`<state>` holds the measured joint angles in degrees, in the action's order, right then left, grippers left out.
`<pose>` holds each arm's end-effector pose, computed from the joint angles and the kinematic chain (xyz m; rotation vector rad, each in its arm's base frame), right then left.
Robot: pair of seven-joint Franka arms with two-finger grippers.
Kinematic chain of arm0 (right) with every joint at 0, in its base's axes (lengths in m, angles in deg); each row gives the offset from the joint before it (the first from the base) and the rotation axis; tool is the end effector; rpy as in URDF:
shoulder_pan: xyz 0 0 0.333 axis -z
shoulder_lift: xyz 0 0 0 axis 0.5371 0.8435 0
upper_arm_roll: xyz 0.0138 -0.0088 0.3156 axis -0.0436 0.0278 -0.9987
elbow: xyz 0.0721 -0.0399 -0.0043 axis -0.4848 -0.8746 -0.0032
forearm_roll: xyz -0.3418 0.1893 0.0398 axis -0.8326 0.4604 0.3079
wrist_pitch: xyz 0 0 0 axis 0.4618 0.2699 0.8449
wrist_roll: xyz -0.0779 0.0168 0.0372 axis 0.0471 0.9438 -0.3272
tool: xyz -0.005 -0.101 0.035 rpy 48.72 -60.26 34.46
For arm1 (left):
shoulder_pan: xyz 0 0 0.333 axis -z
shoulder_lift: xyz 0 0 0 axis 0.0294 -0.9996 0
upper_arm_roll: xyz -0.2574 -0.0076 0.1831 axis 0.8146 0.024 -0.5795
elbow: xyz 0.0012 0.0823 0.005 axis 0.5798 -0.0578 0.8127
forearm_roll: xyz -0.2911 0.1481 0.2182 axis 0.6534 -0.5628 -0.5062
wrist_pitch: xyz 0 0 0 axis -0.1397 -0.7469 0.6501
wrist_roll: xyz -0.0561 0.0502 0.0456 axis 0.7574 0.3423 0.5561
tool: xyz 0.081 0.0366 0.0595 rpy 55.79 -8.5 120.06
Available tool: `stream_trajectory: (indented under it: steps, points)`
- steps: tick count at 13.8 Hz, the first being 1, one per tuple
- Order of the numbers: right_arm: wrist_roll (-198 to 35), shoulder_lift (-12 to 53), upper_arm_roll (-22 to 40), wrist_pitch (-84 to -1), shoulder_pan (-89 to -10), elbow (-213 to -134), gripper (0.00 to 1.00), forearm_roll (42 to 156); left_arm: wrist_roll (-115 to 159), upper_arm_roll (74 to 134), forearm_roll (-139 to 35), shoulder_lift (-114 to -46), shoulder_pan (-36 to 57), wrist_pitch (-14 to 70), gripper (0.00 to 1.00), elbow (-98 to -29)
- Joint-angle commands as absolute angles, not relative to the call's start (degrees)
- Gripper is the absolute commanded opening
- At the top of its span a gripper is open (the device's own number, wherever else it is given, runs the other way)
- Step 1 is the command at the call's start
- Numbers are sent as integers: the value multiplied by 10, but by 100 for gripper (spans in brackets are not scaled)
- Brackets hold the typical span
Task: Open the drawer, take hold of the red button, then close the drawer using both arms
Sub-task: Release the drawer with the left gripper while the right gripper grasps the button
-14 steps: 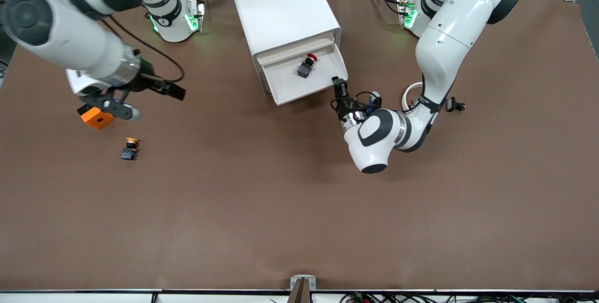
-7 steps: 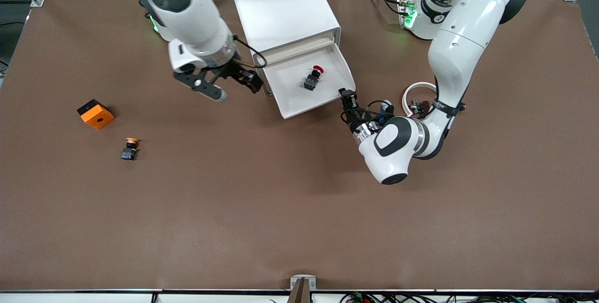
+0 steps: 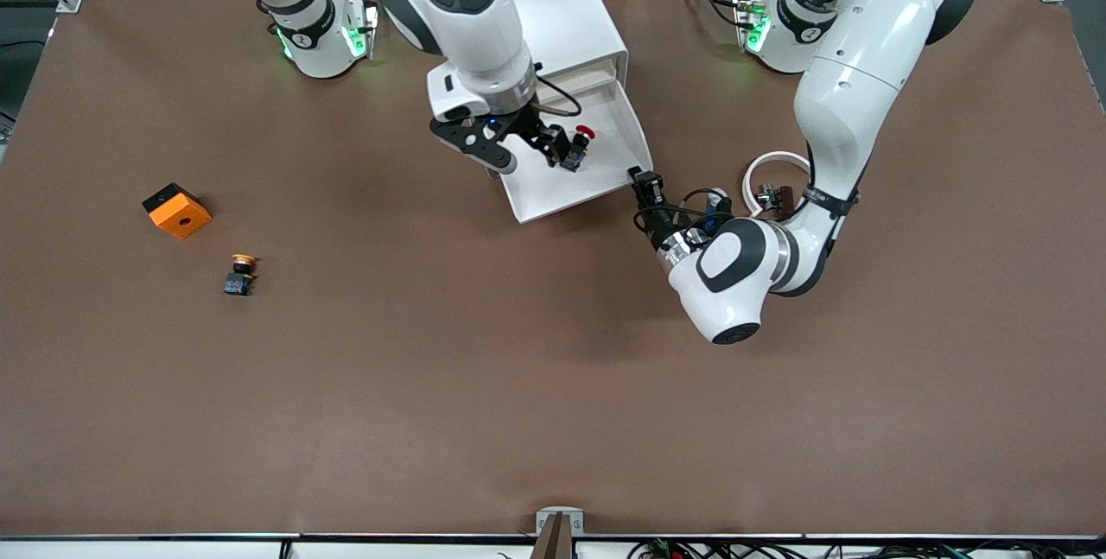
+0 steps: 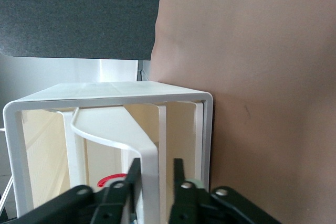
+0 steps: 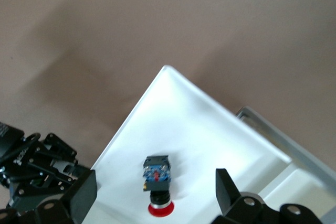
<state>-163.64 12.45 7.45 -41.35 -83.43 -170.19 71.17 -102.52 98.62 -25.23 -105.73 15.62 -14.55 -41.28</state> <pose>0.4315 0.4819 0.4576 -2.8991 0.8634 0.1182 0.5493 -0.3288 0.2020 -1.2120 -1.7780 1.2082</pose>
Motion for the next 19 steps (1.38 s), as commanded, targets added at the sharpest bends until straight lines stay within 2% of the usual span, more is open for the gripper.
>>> stream_trajectory:
  steps: [1,8,16,17,18,19]
  points:
    - [-1677,153,83,-434,-871,-1693,100,712,-1024,985,-259,-1063,157,-148,99,-403]
    - [-1726,224,83,-469,-920,-1690,100,667,-1015,992,-260,-1061,156,-147,100,-403]
    - [-1726,252,83,-491,-922,-1689,100,657,-876,1005,-303,-1036,130,-167,100,-401]
    - [-1726,252,83,-491,-922,-1689,96,658,-855,1006,-315,-1035,129,-167,100,-399]
    - [-1725,252,82,-491,-922,-1689,88,660,-831,1006,-325,-1035,127,-167,100,-389]
    - [-1725,252,82,-490,-922,-1689,75,660,-804,1005,-337,-1035,126,-167,100,-377]
